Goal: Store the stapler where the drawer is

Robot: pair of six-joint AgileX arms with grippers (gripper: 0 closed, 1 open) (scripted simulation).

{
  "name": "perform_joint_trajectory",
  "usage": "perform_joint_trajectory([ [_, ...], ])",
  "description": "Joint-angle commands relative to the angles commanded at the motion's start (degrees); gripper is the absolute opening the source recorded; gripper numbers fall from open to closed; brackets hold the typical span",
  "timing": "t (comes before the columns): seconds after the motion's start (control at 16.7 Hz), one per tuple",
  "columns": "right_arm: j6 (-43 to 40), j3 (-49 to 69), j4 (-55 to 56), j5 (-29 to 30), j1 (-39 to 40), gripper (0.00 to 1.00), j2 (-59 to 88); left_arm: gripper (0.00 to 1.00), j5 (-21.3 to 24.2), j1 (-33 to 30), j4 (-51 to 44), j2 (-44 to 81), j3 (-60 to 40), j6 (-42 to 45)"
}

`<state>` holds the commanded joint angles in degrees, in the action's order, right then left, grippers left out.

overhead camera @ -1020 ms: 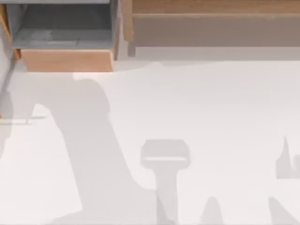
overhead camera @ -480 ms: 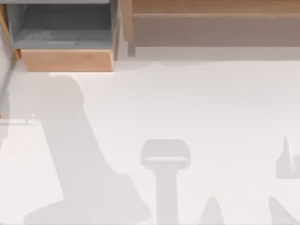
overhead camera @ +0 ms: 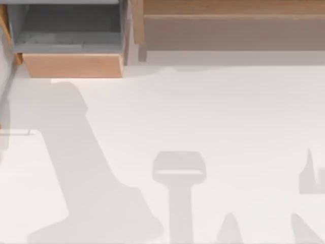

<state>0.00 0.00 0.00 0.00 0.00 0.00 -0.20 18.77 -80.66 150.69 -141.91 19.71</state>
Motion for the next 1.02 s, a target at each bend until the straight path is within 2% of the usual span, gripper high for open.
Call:
perform_joint_trajectory([
  [0.18,0.0,0.0,0.0,0.0,0.0,1.00,0.0,0.00,0.0,0.0,0.0,0.0,0.0,0.0],
  [0.96,0.0,0.0,0.0,0.0,0.0,1.00,0.0,0.98,0.0,0.0,0.0,0.0,0.0,0.0],
  [1.02,0.0,0.0,0.0,0.0,0.0,1.00,0.0,1.00,0.0,0.0,0.0,0.0,0.0,0.0],
])
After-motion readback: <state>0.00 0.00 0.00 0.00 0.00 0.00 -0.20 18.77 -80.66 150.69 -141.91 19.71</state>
